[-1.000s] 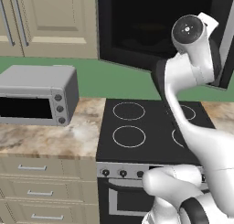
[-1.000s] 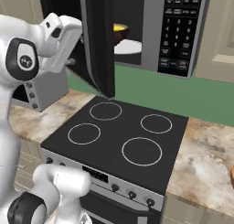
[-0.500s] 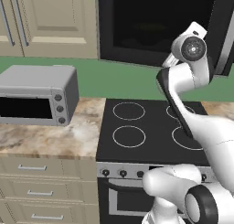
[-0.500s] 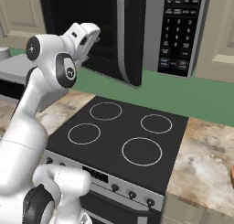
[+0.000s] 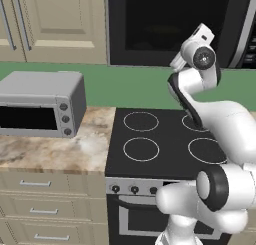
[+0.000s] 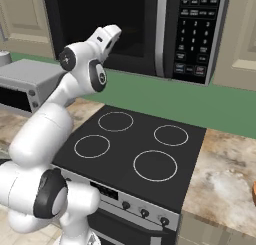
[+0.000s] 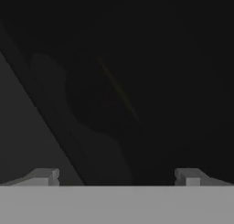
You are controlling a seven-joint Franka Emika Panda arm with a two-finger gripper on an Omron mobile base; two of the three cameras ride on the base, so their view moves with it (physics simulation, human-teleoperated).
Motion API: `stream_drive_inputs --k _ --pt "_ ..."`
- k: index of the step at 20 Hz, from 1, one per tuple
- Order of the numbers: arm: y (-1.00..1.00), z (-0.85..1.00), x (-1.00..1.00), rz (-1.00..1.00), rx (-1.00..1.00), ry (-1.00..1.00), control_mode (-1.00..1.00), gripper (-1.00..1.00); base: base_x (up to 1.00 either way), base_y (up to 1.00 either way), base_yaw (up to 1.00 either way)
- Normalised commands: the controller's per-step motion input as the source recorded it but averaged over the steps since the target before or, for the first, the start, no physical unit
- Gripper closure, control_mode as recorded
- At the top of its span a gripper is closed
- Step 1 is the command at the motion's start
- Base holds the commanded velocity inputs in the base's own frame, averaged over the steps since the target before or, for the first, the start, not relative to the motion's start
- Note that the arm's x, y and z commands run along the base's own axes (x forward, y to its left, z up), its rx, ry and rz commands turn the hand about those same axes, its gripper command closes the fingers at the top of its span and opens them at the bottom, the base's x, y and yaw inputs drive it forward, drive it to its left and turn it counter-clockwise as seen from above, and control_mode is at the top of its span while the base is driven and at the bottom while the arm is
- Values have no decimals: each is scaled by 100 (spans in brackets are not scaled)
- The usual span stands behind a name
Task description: Place the bowl containing the corn and garlic in the microwave. Close the microwave door and press the start button to microwave the meal.
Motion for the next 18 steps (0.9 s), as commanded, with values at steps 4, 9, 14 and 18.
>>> stream_drive_inputs --k 4,9,14,18 --pt "0 0 75 1 0 -1 -100 -100 0 0 0" --pt "0 4 29 0 0 2 -100 -100 0 0 0" --pt "-6 8 -80 0 -4 19 -100 -100 0 0 0" --pt "-10 34 -100 3 -4 23 -100 -100 0 0 0"
